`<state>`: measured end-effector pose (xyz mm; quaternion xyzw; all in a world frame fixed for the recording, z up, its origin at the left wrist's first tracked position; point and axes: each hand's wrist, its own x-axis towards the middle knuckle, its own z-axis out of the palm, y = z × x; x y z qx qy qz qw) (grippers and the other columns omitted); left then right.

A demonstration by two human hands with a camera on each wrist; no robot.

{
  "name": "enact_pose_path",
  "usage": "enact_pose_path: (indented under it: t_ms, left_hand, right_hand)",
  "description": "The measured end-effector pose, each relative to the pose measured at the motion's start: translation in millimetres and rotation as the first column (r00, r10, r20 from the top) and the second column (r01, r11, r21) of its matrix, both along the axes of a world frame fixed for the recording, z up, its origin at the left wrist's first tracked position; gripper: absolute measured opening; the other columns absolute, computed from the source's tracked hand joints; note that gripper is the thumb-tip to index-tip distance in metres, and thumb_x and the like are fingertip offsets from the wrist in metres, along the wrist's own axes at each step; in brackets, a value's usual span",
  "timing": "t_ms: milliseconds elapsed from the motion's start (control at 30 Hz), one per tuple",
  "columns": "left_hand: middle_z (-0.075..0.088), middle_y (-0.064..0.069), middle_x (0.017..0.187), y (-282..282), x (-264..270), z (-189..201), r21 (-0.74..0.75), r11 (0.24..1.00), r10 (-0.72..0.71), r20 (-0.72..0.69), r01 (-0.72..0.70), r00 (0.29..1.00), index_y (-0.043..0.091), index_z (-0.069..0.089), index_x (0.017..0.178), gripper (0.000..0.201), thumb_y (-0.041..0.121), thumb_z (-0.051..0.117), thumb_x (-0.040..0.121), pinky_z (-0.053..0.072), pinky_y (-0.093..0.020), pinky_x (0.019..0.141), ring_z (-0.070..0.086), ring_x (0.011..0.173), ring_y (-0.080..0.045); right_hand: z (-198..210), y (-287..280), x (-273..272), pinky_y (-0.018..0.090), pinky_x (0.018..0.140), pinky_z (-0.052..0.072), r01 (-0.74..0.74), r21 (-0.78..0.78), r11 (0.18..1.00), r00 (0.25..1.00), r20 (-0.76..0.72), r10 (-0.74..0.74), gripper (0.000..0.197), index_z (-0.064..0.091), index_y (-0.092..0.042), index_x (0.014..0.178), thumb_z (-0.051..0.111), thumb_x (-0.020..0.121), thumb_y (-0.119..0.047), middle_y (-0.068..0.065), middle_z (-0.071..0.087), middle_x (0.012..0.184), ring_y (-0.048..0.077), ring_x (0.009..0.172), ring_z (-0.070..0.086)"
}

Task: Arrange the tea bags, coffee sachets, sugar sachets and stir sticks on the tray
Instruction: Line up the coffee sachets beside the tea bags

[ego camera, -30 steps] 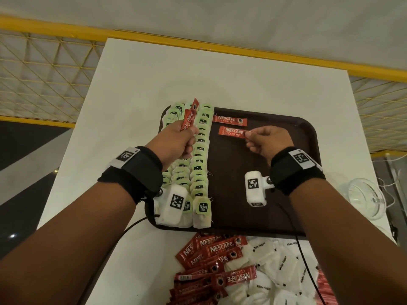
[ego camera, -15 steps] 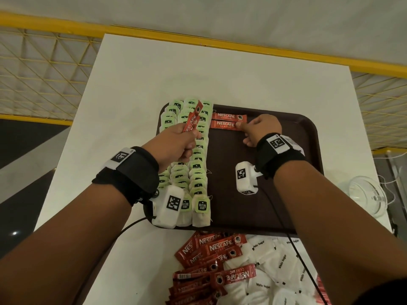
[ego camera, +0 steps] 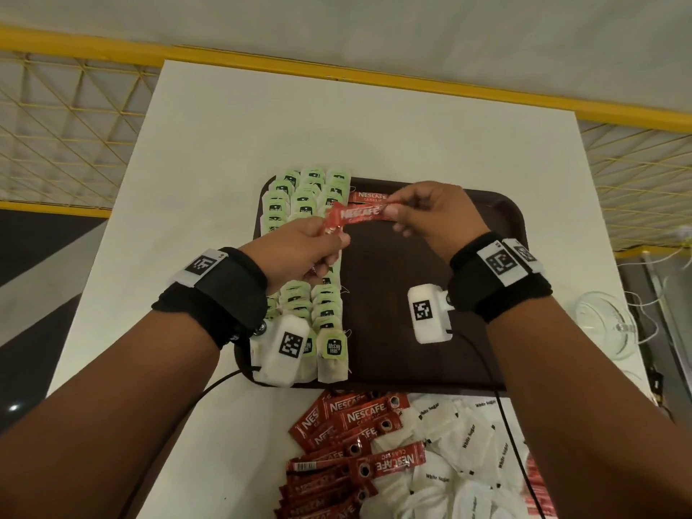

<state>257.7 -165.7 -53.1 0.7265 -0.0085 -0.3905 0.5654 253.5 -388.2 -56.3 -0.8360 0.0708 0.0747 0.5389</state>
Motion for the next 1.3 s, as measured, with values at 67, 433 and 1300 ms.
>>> enact_pose_path:
  t_ms: [67, 433, 1300]
  left_hand:
    - [0.056, 0.001, 0.072, 4, 1, 0, -0.027, 0.993, 0.117, -0.022, -0.118, 0.993, 0.014, 0.050, 0.103, 0.014, 0.028, 0.050, 0.101, 0.045, -0.028, 0.058, 0.047, 0.055, -0.010]
    - [0.061, -0.006, 0.092, 15, 2, -7, -0.030, 0.939, 0.343, 0.133, -0.342, 0.930, 0.010, 0.048, 0.121, 0.019, 0.013, 0.040, 0.104, 0.058, -0.029, 0.062, 0.066, 0.067, -0.015]
    - [0.071, -0.006, 0.104, 21, -6, -2, -0.053, 0.937, 0.345, 0.287, -0.344, 0.894, 0.020, 0.049, 0.123, 0.031, 0.031, 0.060, 0.096, 0.057, -0.032, 0.071, 0.068, 0.085, -0.014]
  right_hand:
    - [-8, -13, -8, 0.022, 0.058, 0.051, 0.147, 0.075, 0.986, 0.987, -0.081, -0.141, 0.013, 0.070, -0.008, 0.100, 0.069, 0.088, -0.014, 0.005, 0.070, 0.078, 0.009, 0.062, 0.063]
    - [-35, -8, 3, 0.027, 0.058, 0.054, 0.309, -0.207, 0.928, 0.891, -0.280, -0.358, 0.015, 0.068, -0.018, 0.077, 0.079, 0.079, -0.027, 0.002, 0.072, 0.083, 0.011, 0.056, 0.059]
    - [-22, -16, -39, 0.018, 0.052, 0.048, 0.414, 0.273, 0.868, 0.855, -0.444, -0.268, 0.009, 0.068, -0.009, 0.100, 0.064, 0.092, -0.012, 0.004, 0.067, 0.080, 0.009, 0.063, 0.058]
